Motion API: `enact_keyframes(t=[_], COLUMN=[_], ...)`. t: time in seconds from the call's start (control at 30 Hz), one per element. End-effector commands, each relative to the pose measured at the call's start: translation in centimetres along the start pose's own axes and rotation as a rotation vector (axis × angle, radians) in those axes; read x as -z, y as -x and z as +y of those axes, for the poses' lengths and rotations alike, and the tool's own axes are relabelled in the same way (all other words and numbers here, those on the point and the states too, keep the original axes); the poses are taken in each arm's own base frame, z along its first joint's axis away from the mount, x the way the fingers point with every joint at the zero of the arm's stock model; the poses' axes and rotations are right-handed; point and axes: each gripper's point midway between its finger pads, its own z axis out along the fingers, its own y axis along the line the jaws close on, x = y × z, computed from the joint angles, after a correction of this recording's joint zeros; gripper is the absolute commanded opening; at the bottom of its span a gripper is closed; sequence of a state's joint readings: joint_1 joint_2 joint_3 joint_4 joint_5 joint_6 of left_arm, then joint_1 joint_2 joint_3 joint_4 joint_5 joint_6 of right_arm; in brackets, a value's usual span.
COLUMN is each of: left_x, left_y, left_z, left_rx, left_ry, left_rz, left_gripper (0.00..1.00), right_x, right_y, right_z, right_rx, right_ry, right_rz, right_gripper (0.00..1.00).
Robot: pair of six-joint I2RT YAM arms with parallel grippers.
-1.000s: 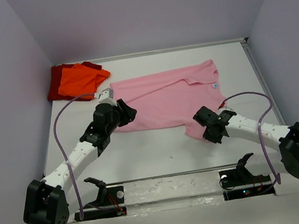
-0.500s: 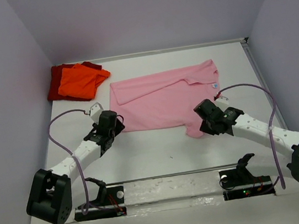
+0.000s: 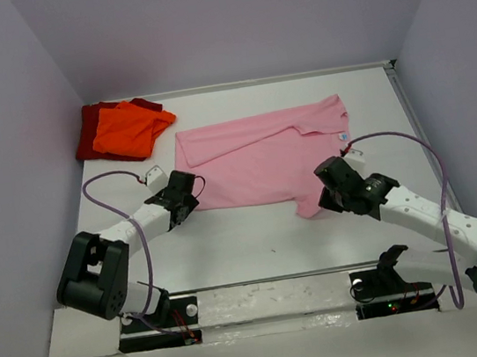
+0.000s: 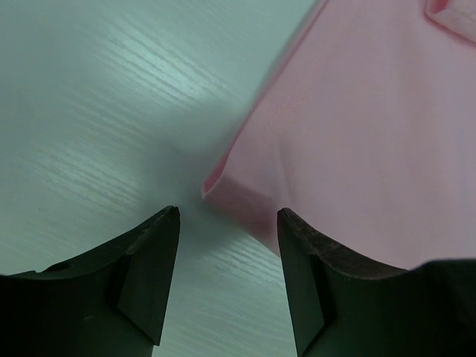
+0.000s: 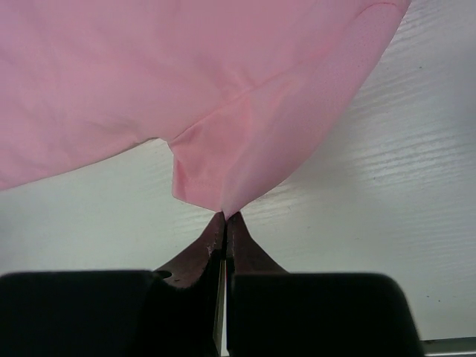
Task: Fold and stack the t-shirts
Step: Grap the side of the flattened tshirt closest away from the robot with both arms, then fold the other side of the tshirt into a rectangle
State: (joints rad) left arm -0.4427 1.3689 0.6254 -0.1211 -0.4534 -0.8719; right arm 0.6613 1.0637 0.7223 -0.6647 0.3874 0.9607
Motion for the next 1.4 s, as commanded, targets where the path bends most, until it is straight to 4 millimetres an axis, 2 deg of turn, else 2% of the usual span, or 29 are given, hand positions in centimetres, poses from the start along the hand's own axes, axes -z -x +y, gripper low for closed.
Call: enact_keyframes(t=[0.0, 0.1, 0.17, 0.2, 0.27, 0.3, 0.47, 0.57, 0.7, 0.8, 0.83, 0.9, 0.93, 1.03, 1.07, 1.13, 1.17, 1.23, 1.37], left_x=[-0.5, -0.9, -1.0, -1.0, -0.8, -0.8, -0.3, 0.4, 2.0, 3.4, 3.8, 4.3, 4.5, 4.7, 4.6, 4.4, 4.5, 4.4, 3.8], left_y=[0.8, -0.1, -0.1, -0.1, 0.1, 0.4, 0.7, 0.7, 2.1, 3.9, 4.1, 5.0, 5.1, 5.7, 5.8, 5.9, 6.4, 6.6, 7.6], left_z=[0.0, 0.1, 0.2, 0.4, 0.4, 0.6, 0.7, 0.5, 0.6, -0.9, -1.1, -2.1, -2.3, -2.8, -3.0, -3.6, -4.1, -4.5, -5.8], left_rx=[0.026, 0.019, 0.021, 0.02, 0.02, 0.026, 0.015, -0.036, -0.053, -0.056, -0.058, -0.067, -0.066, -0.077, -0.077, -0.085, -0.082, -0.089, -0.096], left_ry=[0.051, 0.053, 0.053, 0.057, 0.058, 0.069, 0.066, 0.042, -0.007, -0.084, -0.097, -0.122, -0.128, -0.137, -0.143, -0.149, -0.155, -0.152, -0.162], left_rz=[-0.021, 0.009, 0.008, 0.001, -0.008, -0.02, -0.019, -0.002, -0.047, -0.09, -0.088, -0.097, -0.095, -0.1, -0.101, -0.095, -0.102, -0.1, -0.112], left_gripper=[0.65, 0.61, 0.56, 0.46, 0.1, 0.0, 0.0, 0.0, 0.0, 0.0, 0.0, 0.0, 0.0, 0.0, 0.0, 0.0, 0.0, 0.0, 0.0], right_x=[0.4, 0.1, -0.1, -0.1, -0.1, -0.1, 0.1, 0.7, 2.8, 3.8, 4.1, 4.2, 4.1, 3.5, 2.5, 2.0, 0.6, 0.5, -0.8], right_y=[1.0, 0.8, 0.4, 0.2, 0.0, 0.0, 0.4, 1.6, 5.8, 8.7, 10.2, 11.8, 13.1, 16.3, 16.6, 18.8, 19.0, 20.3, 22.7], right_z=[0.9, 0.5, 0.4, 0.4, 0.3, 0.3, 0.1, -0.7, -2.1, -1.9, -1.5, -1.3, -1.2, 0.7, 1.0, 1.8, 2.0, 3.1, 3.4], right_rx=[0.0, 0.006, 0.003, 0.003, -0.001, -0.001, 0.01, 0.01, 0.026, 0.029, 0.056, 0.073, 0.08, 0.085, 0.1, 0.083, 0.101, 0.115, 0.168], right_ry=[0.051, 0.038, 0.041, 0.045, 0.056, 0.057, 0.056, 0.029, -0.027, -0.062, -0.101, -0.148, -0.167, -0.155, -0.168, -0.169, -0.197, -0.197, -0.268], right_rz=[-0.041, -0.038, -0.029, -0.025, -0.02, -0.021, -0.045, -0.103, -0.28, -0.355, -0.395, -0.428, -0.444, -0.491, -0.478, -0.496, -0.477, -0.496, -0.538], right_gripper=[0.0, 0.0, 0.0, 0.0, 0.0, 0.0, 0.0, 0.0, 0.0, 0.0, 0.0, 0.0, 0.0, 0.0, 0.0, 0.0, 0.0, 0.0, 0.0])
